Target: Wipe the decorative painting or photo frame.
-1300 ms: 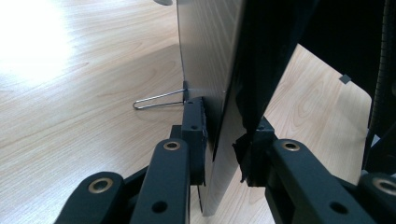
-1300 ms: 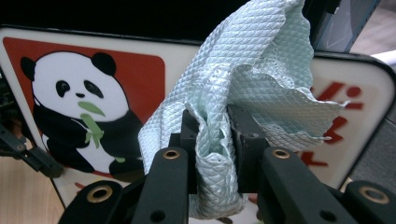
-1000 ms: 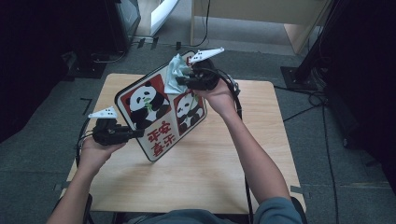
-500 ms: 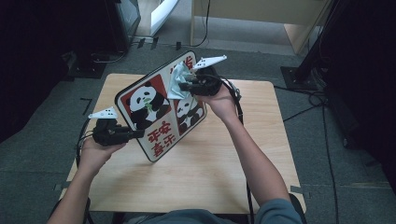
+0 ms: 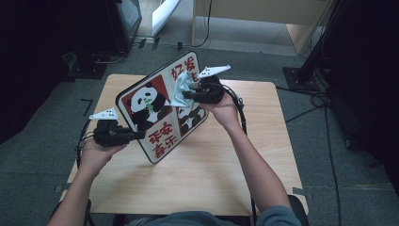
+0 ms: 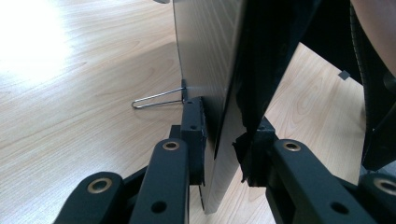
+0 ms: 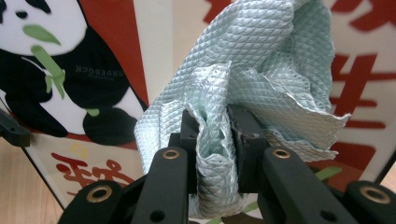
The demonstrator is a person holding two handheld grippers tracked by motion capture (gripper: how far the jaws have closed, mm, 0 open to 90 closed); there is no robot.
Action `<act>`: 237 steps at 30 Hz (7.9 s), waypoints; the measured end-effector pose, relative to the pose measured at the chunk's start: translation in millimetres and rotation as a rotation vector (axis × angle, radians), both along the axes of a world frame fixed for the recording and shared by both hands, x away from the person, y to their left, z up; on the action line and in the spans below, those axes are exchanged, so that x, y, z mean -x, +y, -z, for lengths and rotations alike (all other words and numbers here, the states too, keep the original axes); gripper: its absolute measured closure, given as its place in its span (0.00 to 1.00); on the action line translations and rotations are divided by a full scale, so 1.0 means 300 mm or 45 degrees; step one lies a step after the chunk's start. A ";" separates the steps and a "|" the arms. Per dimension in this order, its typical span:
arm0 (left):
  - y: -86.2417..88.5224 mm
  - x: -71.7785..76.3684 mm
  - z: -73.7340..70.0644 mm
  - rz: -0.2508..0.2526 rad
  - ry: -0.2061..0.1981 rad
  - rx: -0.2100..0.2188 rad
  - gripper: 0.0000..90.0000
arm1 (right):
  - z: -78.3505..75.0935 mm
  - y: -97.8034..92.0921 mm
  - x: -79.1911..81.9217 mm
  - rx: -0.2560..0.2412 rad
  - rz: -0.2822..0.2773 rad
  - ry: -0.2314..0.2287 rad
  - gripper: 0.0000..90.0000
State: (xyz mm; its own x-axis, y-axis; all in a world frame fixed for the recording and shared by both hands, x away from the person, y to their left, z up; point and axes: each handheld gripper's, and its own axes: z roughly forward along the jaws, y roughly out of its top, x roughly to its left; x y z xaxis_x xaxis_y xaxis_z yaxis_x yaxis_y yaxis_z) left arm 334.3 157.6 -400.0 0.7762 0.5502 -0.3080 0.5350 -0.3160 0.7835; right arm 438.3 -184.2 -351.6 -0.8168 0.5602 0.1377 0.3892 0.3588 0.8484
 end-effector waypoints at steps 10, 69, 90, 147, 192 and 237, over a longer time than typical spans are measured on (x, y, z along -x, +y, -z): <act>-0.005 0.001 -0.001 0.003 0.002 -0.005 0.83 | 0.060 -0.005 0.007 0.028 0.000 0.038 0.86; -0.001 -0.010 0.001 0.039 -0.002 -0.001 0.81 | 0.301 -0.076 0.049 0.147 0.058 0.214 0.86; 0.004 -0.015 0.005 0.025 0.011 0.023 0.66 | 0.395 -0.096 0.068 0.180 0.085 0.298 0.86; 0.007 -0.003 0.017 0.004 -0.052 0.040 0.42 | -0.220 0.153 0.085 0.041 -0.109 -0.053 0.86; 0.013 -0.002 0.016 -0.004 -0.051 0.058 0.48 | -0.009 0.093 0.102 0.069 -0.109 0.057 0.86; 0.013 0.014 -0.014 -0.008 -0.059 0.002 0.84 | 0.180 0.061 0.118 0.125 -0.096 0.157 0.86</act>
